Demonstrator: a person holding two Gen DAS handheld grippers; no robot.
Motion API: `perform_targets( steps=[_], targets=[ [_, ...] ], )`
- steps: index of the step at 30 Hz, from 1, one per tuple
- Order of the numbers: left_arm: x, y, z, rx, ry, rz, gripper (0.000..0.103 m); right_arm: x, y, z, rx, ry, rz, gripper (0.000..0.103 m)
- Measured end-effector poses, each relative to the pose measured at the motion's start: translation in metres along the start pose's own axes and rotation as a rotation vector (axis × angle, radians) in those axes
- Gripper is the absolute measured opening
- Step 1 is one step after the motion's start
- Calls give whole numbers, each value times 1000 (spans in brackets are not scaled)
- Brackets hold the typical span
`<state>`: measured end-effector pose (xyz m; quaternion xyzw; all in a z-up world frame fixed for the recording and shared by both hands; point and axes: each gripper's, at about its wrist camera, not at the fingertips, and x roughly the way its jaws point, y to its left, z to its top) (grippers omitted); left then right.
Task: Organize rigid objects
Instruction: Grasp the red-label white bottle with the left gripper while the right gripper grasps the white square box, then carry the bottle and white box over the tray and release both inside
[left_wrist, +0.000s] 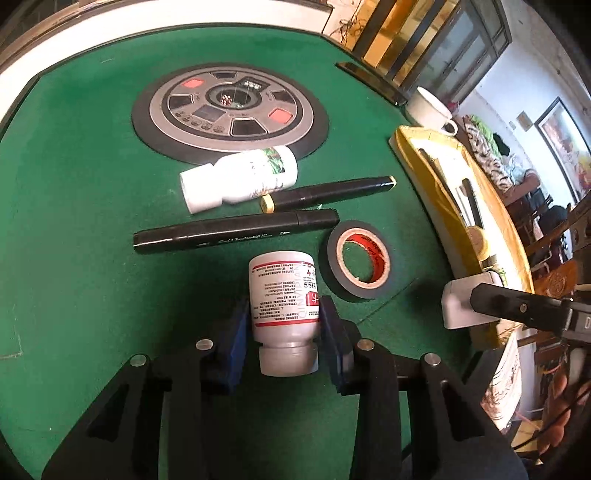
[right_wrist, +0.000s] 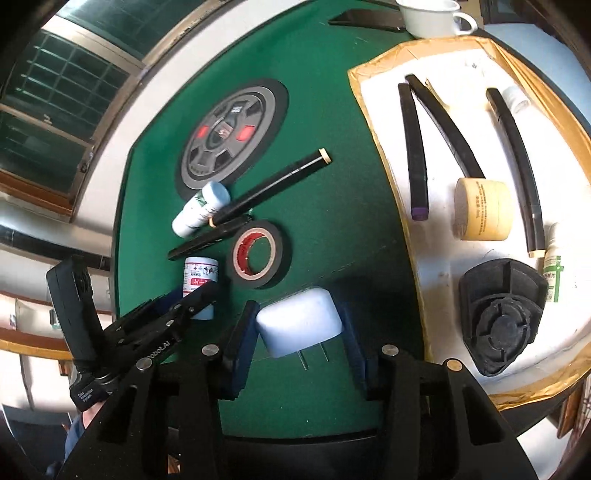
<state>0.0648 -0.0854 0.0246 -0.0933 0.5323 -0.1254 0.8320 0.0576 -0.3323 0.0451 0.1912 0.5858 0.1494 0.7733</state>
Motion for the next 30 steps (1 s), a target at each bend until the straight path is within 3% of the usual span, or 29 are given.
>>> perform_targets(
  steps=[8,14,22,30],
  targets=[
    [-22,-22,7,20,-37,-56,34,-13,1,9,2,-42,59,40],
    [-24,-64,19,75,-26,-117,34,-38,-21,20,41,-116,67,40],
    [-4,-143,39,188,10,-200,34,-79,-78,34,113,-218,4,40],
    [36,-210,62,225,58,-263,34,-88,-124,66,141,-241,-73,40]
  ],
)
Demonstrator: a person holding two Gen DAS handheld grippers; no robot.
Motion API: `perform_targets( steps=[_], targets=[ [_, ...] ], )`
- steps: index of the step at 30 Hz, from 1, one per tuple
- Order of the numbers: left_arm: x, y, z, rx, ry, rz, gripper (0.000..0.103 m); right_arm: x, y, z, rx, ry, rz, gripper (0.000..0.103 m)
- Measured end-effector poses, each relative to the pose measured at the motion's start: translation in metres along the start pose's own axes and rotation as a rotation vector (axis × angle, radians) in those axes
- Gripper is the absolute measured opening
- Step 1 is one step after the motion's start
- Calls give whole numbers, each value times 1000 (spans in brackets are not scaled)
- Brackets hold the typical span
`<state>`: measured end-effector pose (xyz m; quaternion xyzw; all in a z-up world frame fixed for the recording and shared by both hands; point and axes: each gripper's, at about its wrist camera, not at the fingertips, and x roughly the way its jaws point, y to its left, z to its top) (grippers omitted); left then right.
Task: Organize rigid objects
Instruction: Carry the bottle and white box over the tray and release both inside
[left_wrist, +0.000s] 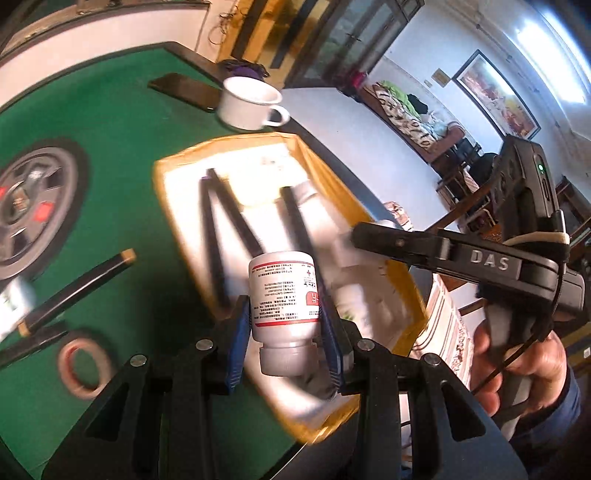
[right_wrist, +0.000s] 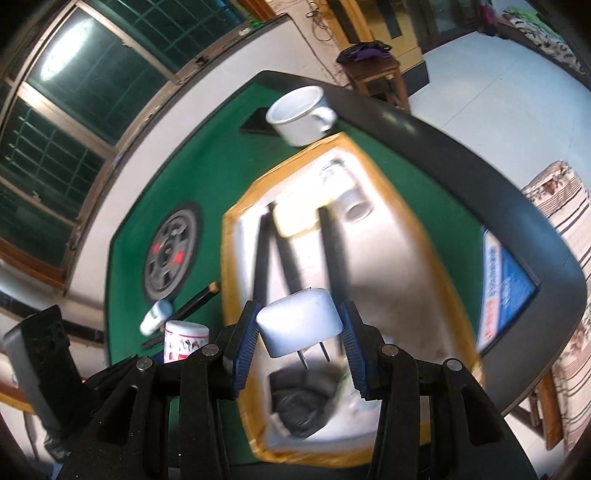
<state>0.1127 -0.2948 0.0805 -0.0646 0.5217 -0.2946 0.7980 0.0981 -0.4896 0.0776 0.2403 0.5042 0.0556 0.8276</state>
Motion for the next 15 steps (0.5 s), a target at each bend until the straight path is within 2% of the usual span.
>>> perform_targets(
  steps=[9,15],
  targets=[
    [45,-8,26,-76,22,-6,34,26,-15,39,-40,-22,-41,40],
    [54,-4,24,-94,31,-1,34,43,-20,40,-79,10,-67,40]
  ],
)
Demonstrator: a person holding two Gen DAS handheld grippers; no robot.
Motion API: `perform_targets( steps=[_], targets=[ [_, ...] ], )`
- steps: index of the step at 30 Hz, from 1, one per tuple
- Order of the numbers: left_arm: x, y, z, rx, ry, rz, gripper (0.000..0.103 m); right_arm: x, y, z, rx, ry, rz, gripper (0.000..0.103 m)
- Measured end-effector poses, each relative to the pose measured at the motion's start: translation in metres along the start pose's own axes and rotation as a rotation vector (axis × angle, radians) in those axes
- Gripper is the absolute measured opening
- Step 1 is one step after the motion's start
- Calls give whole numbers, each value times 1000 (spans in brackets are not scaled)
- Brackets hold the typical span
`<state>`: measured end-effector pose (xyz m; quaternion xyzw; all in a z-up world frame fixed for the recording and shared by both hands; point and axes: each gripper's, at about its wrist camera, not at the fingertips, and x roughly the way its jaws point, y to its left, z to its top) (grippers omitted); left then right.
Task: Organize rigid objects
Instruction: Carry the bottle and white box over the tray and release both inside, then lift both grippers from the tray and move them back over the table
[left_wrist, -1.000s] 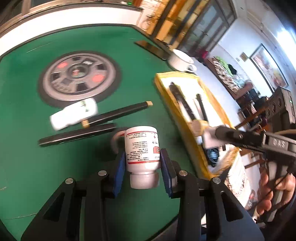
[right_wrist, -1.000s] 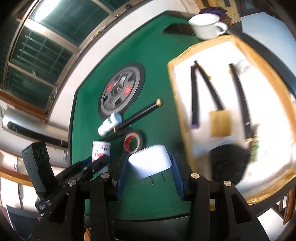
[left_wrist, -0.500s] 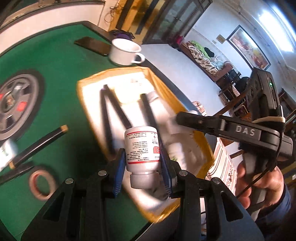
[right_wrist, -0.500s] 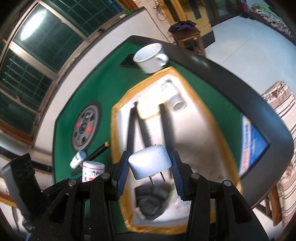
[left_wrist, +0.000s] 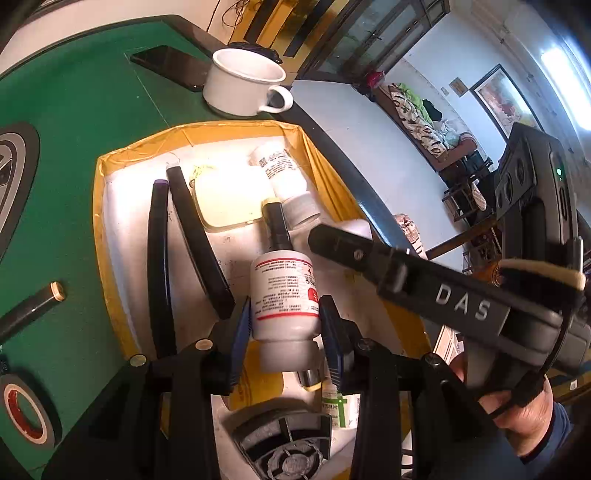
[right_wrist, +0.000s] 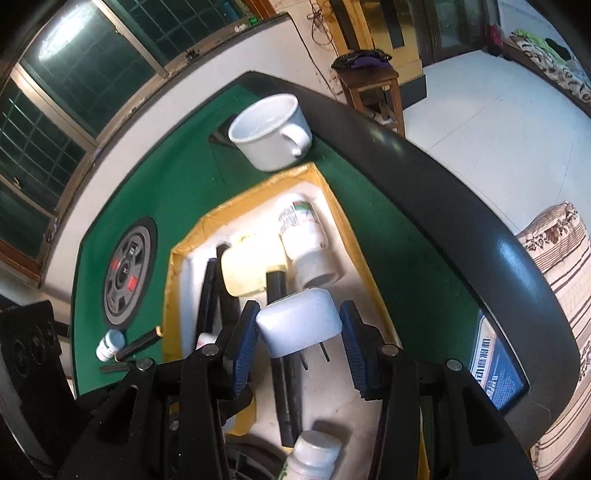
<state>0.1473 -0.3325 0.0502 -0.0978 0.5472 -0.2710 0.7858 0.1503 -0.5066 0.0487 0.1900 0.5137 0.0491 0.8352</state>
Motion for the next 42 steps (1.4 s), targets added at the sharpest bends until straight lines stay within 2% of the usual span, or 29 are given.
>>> perform_targets(
  steps=[7,9,11,14,19,26,34,38,42],
  targets=[
    [-3,3,-3,-16,16,-10,34,2,-7,-7,8,38,3,40],
    [-5,3,-4,-14,26,-12,39,0,-8,-9,17,51,12,40],
    [-6,2,-6,-11,31,-19,48,-2,-9,-11,25,55,10,41],
    [-11,-3,-9,7,34,-35,54,-8,-10,-14,40,49,11,41],
    [-21,-11,-15,42,40,-52,54,-23,-11,-19,73,20,18,41],
    [-53,-9,-29,63,1,-64,54,-45,4,-26,92,-27,64,41],
    [-98,32,-47,4,-67,-39,54,-46,46,-41,69,-16,142,41],
    [-121,68,-61,-46,-108,-15,54,-41,74,-49,26,4,172,41],
    [-147,119,-79,-82,-139,39,54,-32,101,-60,-21,40,194,41]
  ],
)
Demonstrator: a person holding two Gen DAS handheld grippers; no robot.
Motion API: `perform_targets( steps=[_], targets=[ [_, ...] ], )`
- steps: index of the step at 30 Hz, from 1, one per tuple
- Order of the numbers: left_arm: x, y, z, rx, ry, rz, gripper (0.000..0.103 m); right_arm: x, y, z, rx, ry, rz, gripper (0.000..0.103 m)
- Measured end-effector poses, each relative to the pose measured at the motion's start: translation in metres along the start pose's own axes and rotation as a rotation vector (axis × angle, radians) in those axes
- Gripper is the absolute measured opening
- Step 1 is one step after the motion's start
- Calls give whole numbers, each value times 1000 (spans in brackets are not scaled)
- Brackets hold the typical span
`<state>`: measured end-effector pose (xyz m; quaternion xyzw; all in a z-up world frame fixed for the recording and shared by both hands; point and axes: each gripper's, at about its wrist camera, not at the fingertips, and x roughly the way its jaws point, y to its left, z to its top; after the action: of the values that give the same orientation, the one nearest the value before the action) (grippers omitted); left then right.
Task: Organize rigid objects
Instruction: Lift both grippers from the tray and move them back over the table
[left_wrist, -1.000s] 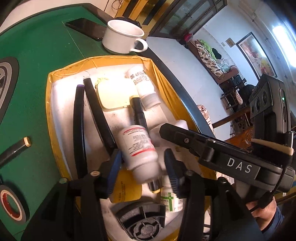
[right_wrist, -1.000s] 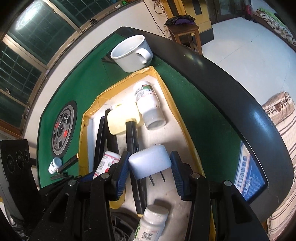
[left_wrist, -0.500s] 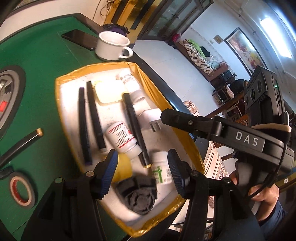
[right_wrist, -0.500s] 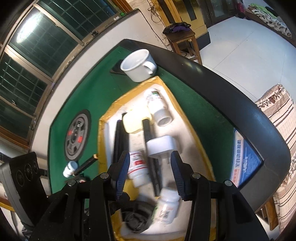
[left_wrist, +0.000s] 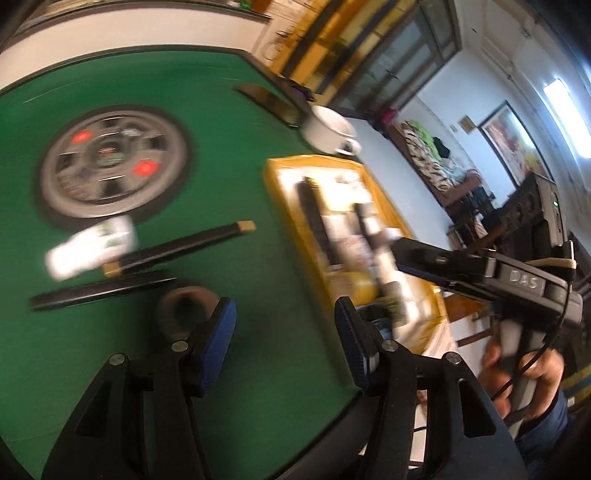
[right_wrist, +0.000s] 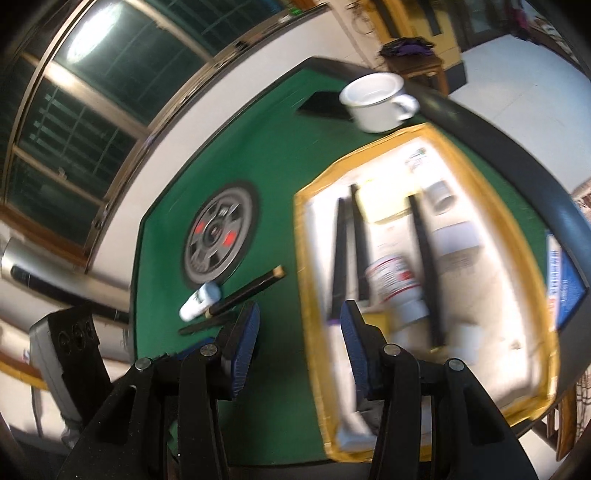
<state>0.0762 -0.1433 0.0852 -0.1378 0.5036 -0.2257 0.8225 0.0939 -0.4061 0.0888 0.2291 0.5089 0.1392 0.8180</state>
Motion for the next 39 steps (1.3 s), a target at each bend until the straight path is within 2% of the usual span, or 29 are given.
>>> perform_targets(
  steps=[3,6,7,10,15,17,20,21,22,23,25,27,29,31,34,37,39],
  targets=[
    [-18,46,-3,-17,-30,87,54,8,13,-10,-22,26,10,41],
    [-25,86,1,-16,-32,135,54,14,18,-19,-30,48,10,41],
    [-25,97,3,3,-32,161,54,17,19,-23,-32,59,6,41],
    [-14,115,5,66,3,173,54,21,21,-30,-30,76,1,41],
    [7,119,2,159,42,134,54,21,23,-36,-35,85,-16,42],
    [9,117,0,208,28,140,54,19,23,-37,-33,84,-18,42],
    [8,112,-3,228,27,133,54,20,23,-37,-32,85,-24,42],
    [8,107,-5,244,39,127,52,21,23,-37,-32,86,-24,42],
    [8,100,-9,264,57,104,37,21,23,-37,-33,85,-25,42],
    [8,96,-12,277,79,87,28,21,23,-38,-35,84,-28,42],
    [12,81,-23,339,128,97,28,22,25,-39,-42,89,-30,42],
    [9,69,-27,386,104,115,28,23,26,-39,-48,96,-27,42],
    [0,66,-20,395,69,120,28,24,26,-39,-53,99,-25,42],
    [-7,70,-11,402,38,163,30,24,25,-38,-56,101,-26,42],
    [-6,92,4,364,62,216,31,25,23,-37,-54,109,-24,42],
    [5,118,8,300,122,172,30,26,19,-38,-49,116,-21,42],
    [7,123,7,301,97,167,34,27,16,-38,-45,123,-22,42]
  ],
)
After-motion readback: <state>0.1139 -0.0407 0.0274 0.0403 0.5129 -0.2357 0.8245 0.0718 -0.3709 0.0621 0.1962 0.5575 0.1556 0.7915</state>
